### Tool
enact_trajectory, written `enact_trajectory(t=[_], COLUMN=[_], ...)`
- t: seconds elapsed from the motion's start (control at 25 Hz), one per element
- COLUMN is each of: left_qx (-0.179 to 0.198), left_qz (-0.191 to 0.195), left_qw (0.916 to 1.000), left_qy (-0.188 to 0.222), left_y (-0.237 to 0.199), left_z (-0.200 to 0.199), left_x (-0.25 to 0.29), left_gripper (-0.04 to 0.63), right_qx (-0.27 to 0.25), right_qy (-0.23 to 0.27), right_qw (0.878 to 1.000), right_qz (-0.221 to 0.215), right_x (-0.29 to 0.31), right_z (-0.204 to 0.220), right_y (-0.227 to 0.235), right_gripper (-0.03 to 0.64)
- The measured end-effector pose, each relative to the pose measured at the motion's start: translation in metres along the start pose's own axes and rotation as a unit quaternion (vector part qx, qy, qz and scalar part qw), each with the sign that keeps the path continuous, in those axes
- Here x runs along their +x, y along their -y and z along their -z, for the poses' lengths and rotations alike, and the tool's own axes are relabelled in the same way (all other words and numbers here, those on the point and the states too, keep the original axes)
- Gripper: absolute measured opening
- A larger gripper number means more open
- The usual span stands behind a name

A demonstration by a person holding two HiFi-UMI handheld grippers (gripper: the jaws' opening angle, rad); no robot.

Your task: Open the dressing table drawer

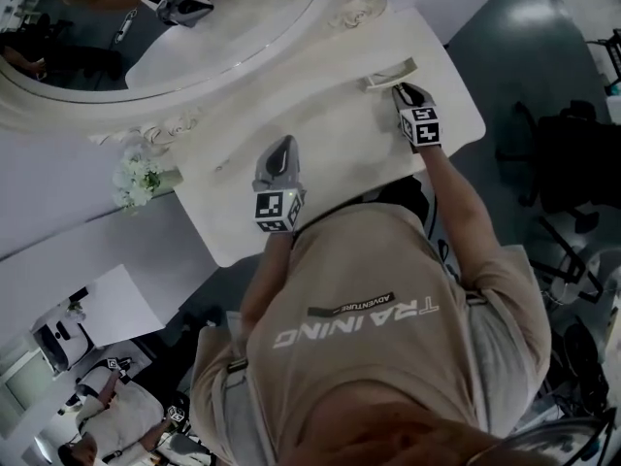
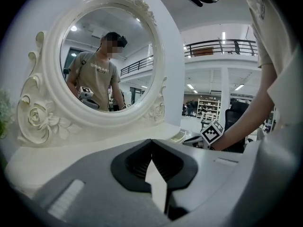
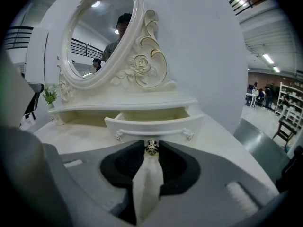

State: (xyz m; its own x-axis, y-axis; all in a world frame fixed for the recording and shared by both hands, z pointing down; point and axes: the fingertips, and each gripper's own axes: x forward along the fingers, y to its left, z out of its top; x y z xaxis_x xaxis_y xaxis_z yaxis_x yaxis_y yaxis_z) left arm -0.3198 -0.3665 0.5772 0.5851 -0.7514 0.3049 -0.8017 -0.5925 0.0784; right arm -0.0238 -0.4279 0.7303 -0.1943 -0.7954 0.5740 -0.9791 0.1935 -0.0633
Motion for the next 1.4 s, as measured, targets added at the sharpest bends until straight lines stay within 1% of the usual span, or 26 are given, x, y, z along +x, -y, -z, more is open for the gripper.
enact_trajectory(t=[0.16,0.36,0.52,0.64,0.92,1.0,1.08,1.12,1.16,1.2,1.28,1.4], left_qx=[0.002,-0.003,-0.007,-0.008,-0.008,-0.007,-0.011,-0.016,-0.020,-0.021,-0.016,-0.012], left_qz=[0.003,-0.005,-0.006,-0.003,0.004,0.010,0.018,0.022,0.025,0.027,0.026,0.011], left_qw=[1.0000,1.0000,1.0000,0.9998,0.9994,0.9991,0.9987,0.9984,0.9982,0.9980,0.9980,0.9979], left_qy=[0.006,0.003,0.004,0.017,0.035,0.040,0.046,0.049,0.051,0.053,0.055,0.062], left_y=[0.007,0.011,0.020,0.024,0.026,0.025,0.021,0.020,0.018,0.015,0.009,0.003], left_z=[-0.002,0.001,-0.003,-0.012,-0.025,-0.032,-0.038,-0.041,-0.043,-0.044,-0.048,-0.060], left_x=[0.001,0.000,0.003,0.006,0.006,0.003,0.002,0.002,0.002,0.002,0.005,0.009], left_gripper=[0.008,0.008,0.008,0.008,0.008,0.008,0.008,0.008,0.008,0.008,0.008,0.008], right_qx=[-0.003,-0.006,0.002,-0.013,-0.014,-0.023,-0.025,-0.024,-0.024,-0.026,-0.032,-0.050], right_qy=[-0.002,0.003,0.005,0.013,0.072,0.083,0.081,0.082,0.085,0.090,0.104,0.124], right_qw=[1.000,1.000,1.000,1.000,0.997,0.995,0.994,0.994,0.993,0.992,0.990,0.985], right_qz=[-0.004,-0.011,-0.012,-0.011,-0.027,-0.044,-0.067,-0.075,-0.078,-0.081,-0.091,-0.111], right_x=[-0.004,-0.005,-0.022,-0.041,-0.085,-0.093,-0.097,-0.099,-0.102,-0.105,-0.114,-0.131], right_z=[0.003,0.004,0.006,0.001,-0.051,-0.065,-0.077,-0.083,-0.088,-0.095,-0.110,-0.134], right_y=[0.002,0.001,0.005,0.006,-0.021,-0.038,-0.058,-0.066,-0.073,-0.079,-0.092,-0.101], right_gripper=[0.101,0.105,0.129,0.130,0.125,0.107,0.097,0.072,0.026,0.005,0.005,0.005])
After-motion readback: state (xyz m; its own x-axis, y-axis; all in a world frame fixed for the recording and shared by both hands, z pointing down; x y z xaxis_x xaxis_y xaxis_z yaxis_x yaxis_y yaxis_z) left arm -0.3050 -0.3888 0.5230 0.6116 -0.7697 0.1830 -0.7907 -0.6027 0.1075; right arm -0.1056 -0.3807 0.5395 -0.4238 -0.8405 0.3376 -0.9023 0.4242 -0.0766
